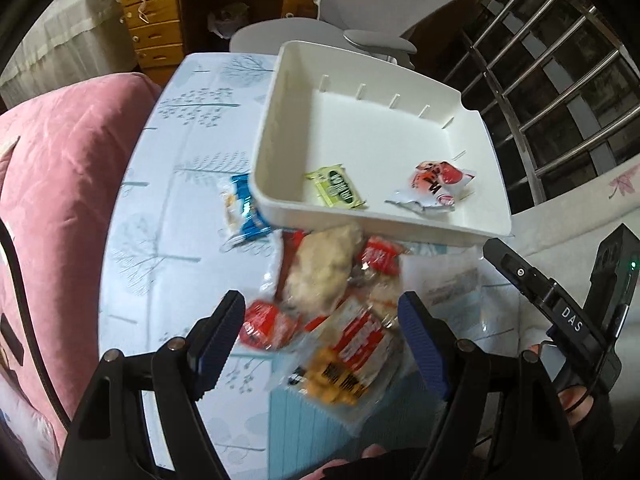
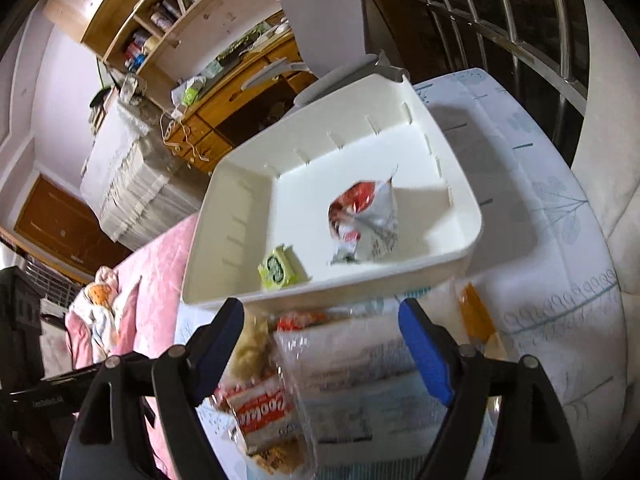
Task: Organize snacks
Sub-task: 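Withdraw both open tools from the tray back toward the snack pile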
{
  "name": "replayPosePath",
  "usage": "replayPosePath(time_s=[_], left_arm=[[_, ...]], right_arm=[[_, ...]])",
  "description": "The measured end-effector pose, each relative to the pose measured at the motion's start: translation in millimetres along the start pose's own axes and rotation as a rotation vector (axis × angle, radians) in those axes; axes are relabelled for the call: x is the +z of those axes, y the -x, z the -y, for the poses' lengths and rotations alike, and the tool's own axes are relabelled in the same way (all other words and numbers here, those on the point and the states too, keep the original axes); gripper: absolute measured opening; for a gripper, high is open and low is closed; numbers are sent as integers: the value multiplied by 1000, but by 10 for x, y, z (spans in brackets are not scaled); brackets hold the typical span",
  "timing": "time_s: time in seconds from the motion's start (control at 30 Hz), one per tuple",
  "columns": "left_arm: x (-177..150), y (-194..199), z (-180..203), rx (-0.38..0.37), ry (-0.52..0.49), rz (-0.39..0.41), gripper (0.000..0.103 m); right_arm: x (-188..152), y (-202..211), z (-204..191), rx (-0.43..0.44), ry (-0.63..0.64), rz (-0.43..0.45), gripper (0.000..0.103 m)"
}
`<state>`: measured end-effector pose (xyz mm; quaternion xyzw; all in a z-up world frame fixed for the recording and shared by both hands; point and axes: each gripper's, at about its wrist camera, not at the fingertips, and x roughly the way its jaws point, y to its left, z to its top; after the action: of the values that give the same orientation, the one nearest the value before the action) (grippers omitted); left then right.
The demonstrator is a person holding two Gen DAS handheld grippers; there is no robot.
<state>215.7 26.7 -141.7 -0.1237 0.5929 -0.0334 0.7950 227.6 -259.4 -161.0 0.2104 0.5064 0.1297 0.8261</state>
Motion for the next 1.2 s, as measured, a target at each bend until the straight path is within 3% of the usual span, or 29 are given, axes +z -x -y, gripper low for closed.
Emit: replayPosePath(time_s=[0.33,0.8,1.2], left_arm=[[-412,236,-475,-25,-39,5,78],[-709,618,-1148,-78,-255,8,78],[-834,610,-1204,-116,-438,-19,78]], right_arm=[[-444,74,-399,-55,37,-17,81],[-1320,249,-927,-148,-168,70,81],[-1938,325,-1135,-252,-243,128,81]])
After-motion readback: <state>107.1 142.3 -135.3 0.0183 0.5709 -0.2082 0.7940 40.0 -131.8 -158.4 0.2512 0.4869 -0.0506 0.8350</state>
